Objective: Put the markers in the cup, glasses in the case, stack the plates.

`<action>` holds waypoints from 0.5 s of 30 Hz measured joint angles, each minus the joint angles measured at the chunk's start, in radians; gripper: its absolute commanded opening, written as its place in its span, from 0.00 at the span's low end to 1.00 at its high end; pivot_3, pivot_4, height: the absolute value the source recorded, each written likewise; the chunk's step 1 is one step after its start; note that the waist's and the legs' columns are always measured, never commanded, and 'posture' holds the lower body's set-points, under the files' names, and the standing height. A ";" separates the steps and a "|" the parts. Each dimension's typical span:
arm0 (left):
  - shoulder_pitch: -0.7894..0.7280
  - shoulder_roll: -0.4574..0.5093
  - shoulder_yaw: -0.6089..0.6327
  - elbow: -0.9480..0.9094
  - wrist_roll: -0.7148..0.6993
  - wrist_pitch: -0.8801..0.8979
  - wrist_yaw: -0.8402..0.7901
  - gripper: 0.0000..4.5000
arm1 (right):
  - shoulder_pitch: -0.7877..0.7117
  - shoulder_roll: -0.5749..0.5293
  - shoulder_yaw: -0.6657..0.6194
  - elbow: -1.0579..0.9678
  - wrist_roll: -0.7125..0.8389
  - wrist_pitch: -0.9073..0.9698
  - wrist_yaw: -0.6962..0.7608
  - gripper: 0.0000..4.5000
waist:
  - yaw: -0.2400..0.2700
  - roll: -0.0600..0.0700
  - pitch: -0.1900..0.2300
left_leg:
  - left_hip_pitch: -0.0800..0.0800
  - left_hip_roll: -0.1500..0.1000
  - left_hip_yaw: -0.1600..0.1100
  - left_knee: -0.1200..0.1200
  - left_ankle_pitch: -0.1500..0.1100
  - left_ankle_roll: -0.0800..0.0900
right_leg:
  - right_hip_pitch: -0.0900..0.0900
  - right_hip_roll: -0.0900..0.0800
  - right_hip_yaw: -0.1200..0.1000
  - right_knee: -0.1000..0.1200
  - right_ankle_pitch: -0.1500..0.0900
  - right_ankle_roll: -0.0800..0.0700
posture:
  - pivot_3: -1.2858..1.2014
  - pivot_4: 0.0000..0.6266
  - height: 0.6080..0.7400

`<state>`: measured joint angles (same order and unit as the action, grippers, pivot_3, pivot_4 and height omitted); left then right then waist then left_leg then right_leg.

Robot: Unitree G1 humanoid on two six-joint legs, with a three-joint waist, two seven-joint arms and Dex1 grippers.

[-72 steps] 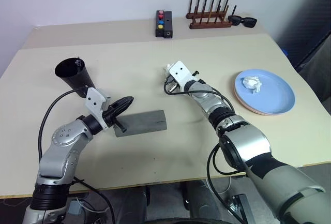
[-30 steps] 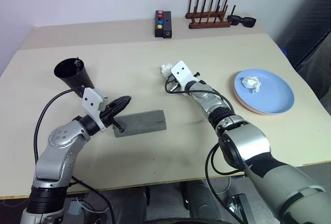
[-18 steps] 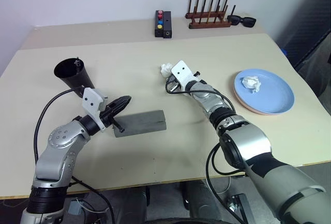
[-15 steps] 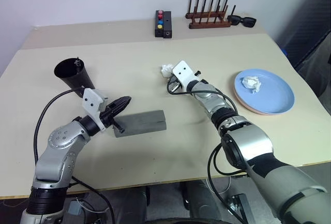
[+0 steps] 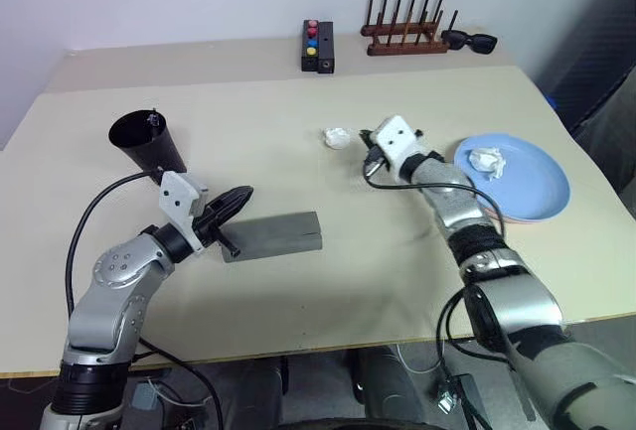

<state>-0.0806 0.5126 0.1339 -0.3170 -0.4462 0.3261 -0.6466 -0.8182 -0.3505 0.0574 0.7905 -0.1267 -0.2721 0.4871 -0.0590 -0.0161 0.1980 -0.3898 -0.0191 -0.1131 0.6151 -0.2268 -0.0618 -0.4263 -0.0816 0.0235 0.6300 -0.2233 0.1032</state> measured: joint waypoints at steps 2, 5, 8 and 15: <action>0.000 0.000 0.000 0.002 0.000 0.000 -0.002 0.00 | 0.066 -0.048 -0.020 -0.136 0.028 0.067 0.031 0.01 | 0.005 0.000 0.000 | 0.000 0.000 0.000 0.000 0.000 0.000 | 0.000 0.000 0.000 0.000 0.000 0.000 | 0.52 0.24 0.99; -0.027 -0.004 -0.009 0.030 0.001 -0.001 -0.012 0.00 | 0.112 -0.062 -0.032 -0.208 0.054 0.143 0.053 0.18 | 0.001 0.000 0.000 | 0.001 0.000 0.000 0.000 0.000 0.000 | 0.000 0.000 0.000 0.000 0.000 -0.001 | 0.52 0.24 0.99; -0.056 -0.009 -0.028 0.043 0.001 -0.003 -0.025 0.00 | 0.119 -0.032 -0.029 -0.206 0.071 0.180 0.060 0.52 | -0.002 0.000 0.000 | 0.001 0.000 0.001 0.000 0.000 0.000 | 0.000 0.000 0.000 0.001 0.000 -0.001 | 0.52 0.24 0.99; -0.070 -0.011 -0.039 0.067 0.002 -0.005 -0.035 0.00 | -0.045 0.109 0.018 0.067 0.048 0.116 0.011 0.99 | -0.010 0.000 0.000 | 0.001 0.000 0.000 0.000 0.000 0.000 | 0.000 0.000 0.000 0.000 0.000 0.000 | 0.52 0.24 0.99</action>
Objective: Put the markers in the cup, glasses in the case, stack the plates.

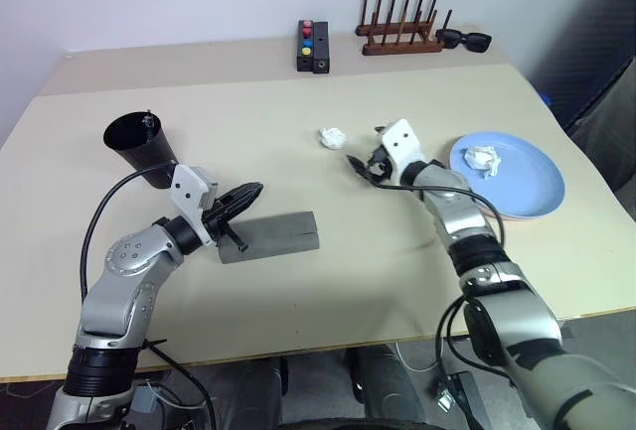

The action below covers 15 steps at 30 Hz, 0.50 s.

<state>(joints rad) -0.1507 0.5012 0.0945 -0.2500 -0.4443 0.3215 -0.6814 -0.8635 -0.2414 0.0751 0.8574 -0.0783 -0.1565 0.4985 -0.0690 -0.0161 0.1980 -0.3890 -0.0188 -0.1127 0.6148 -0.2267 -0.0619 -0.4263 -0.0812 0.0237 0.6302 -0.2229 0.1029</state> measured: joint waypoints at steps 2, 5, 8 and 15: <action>0.001 0.000 0.000 -0.001 0.000 0.000 0.001 0.00 | -0.049 0.032 0.019 0.073 -0.019 -0.033 -0.015 0.99 | 0.000 0.000 0.000 | 0.000 0.000 0.000 0.000 0.000 0.000 | 0.000 0.000 0.000 0.000 0.000 0.000 | 0.52 0.24 0.99; 0.015 0.002 0.005 -0.005 0.000 0.000 0.008 0.00 | -0.110 0.073 0.041 0.190 -0.050 -0.081 -0.045 0.99 | 0.001 0.000 0.000 | 0.000 0.000 0.000 0.000 0.000 0.000 | 0.000 0.000 0.000 0.000 0.000 0.000 | 0.52 0.24 0.99; 0.047 0.006 0.016 -0.028 0.000 0.001 0.019 0.00 | -0.173 0.111 0.065 0.328 -0.098 -0.098 -0.119 0.99 | 0.001 0.000 0.000 | 0.000 0.000 0.000 0.000 0.000 0.000 | 0.000 0.000 0.000 0.000 0.000 0.000 | 0.52 0.24 0.99; 0.080 0.009 0.043 -0.072 -0.001 0.003 0.051 0.00 | -0.214 0.124 0.073 0.431 -0.145 -0.106 -0.229 0.60 | 0.001 0.000 0.000 | 0.000 0.000 0.000 0.000 0.000 0.000 | 0.000 0.000 0.000 0.000 0.000 0.000 | 0.52 0.24 0.99</action>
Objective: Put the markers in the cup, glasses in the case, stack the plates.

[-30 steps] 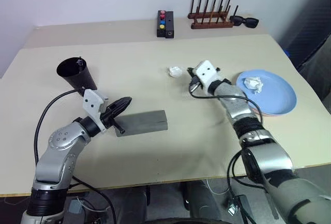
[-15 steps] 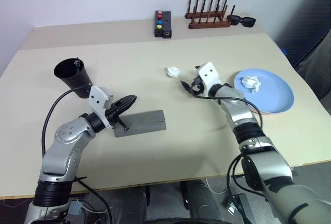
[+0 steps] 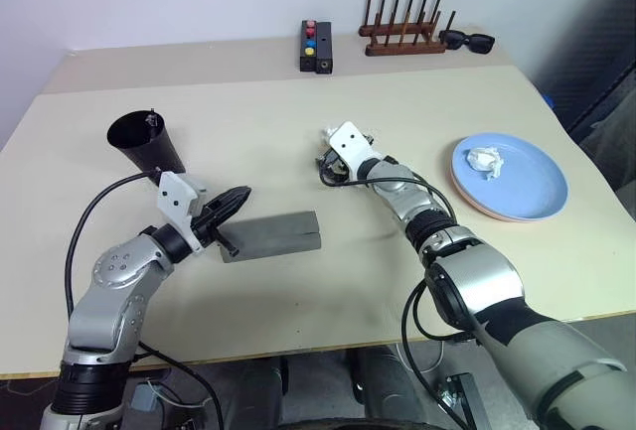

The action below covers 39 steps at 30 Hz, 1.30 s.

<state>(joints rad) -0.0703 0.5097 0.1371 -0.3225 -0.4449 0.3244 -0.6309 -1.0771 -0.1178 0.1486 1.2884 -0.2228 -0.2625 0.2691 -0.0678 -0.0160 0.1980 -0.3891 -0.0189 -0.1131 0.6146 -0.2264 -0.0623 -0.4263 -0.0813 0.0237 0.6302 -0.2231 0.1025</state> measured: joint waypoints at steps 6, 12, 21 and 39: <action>0.018 0.000 0.002 -0.010 -0.001 0.002 0.007 0.00 | 0.000 -0.006 -0.001 0.014 -0.011 -0.005 -0.040 0.02 | -0.002 0.000 0.000 | 0.000 0.000 0.000 0.000 0.000 0.000 | 0.000 0.000 0.000 0.000 0.000 0.000 | 0.52 0.24 0.99; 0.018 0.000 0.002 -0.013 -0.001 0.002 0.007 0.00 | 0.006 -0.016 -0.002 0.011 -0.013 -0.030 -0.058 0.02 | -0.001 0.000 0.000 | 0.000 0.000 0.000 0.000 0.000 0.000 | 0.000 0.000 0.000 0.000 0.000 0.000 | 0.52 0.24 0.99; 0.026 -0.001 0.000 -0.038 -0.005 0.016 0.010 0.00 | 0.204 -0.263 -0.062 -0.367 0.029 -0.053 0.022 0.02 | 0.013 0.000 0.000 | -0.001 0.000 0.000 0.000 0.000 0.000 | 0.000 0.000 0.000 -0.001 0.000 0.001 | 0.52 0.24 0.99; -0.114 -0.033 -0.084 0.093 0.002 0.002 -0.072 0.00 | 0.667 -0.513 -0.302 -1.029 0.128 0.420 0.054 0.99 | 0.025 0.001 -0.001 | 0.000 0.000 0.003 0.001 0.000 0.000 | 0.001 0.000 0.002 0.000 -0.002 -0.003 | 0.52 0.24 0.99</action>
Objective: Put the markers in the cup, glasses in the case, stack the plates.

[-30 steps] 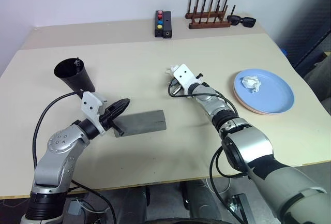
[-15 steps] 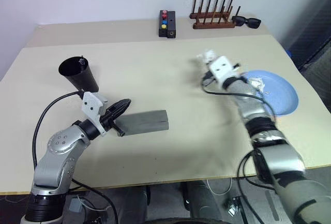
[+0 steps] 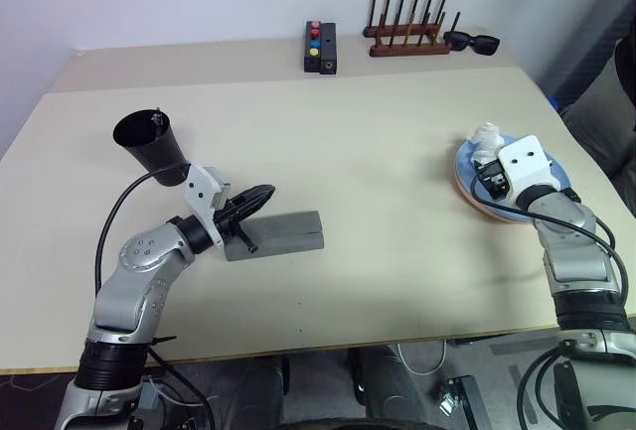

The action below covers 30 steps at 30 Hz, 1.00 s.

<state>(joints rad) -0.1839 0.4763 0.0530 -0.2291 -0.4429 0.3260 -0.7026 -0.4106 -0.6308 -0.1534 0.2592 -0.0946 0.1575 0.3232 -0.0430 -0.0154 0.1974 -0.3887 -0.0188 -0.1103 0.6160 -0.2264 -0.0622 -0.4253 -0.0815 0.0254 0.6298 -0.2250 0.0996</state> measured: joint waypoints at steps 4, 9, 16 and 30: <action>0.034 0.019 0.042 -0.002 0.007 -0.016 0.010 0.00 | -0.018 0.009 0.013 -0.008 0.013 -0.041 0.020 0.99 | -0.003 0.000 0.000 | 0.000 0.000 0.000 0.000 0.000 0.000 | 0.000 0.000 0.000 0.000 0.000 0.000 | 0.52 0.24 0.99; 0.117 0.055 0.132 -0.011 0.019 -0.031 0.038 0.00 | -0.032 0.040 0.022 -0.022 0.119 -0.105 0.149 0.99 | 0.001 -0.001 0.000 | 0.000 0.000 0.000 0.000 0.000 0.000 | 0.000 0.000 0.000 -0.001 0.000 0.000 | 0.52 0.24 0.99; 0.295 0.114 0.386 -0.025 0.017 -0.056 0.075 0.00 | -0.013 0.084 0.057 -0.146 0.386 -0.003 0.443 0.99 | 0.003 -0.001 0.000 | 0.000 0.001 -0.001 0.000 -0.001 0.001 | 0.001 0.000 -0.001 -0.001 -0.001 0.000 | 0.52 0.24 0.99; 0.425 0.100 0.502 -0.099 -0.028 -0.051 0.077 0.00 | -0.064 0.082 0.066 -0.039 0.443 0.038 0.583 0.99 | 0.006 -0.001 0.000 | -0.001 0.000 -0.001 0.001 -0.001 0.001 | 0.001 0.000 -0.001 -0.002 -0.001 -0.001 | 0.52 0.24 0.99</action>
<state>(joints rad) 0.2407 0.5766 0.5554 -0.3283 -0.4711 0.2747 -0.6255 -0.4742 -0.5493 -0.0873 0.2198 0.3479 0.1959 0.9064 -0.0366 -0.0164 0.1978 -0.3894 -0.0184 -0.1112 0.6167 -0.2273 -0.0612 -0.4244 -0.0816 0.0242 0.6277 -0.2257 0.0991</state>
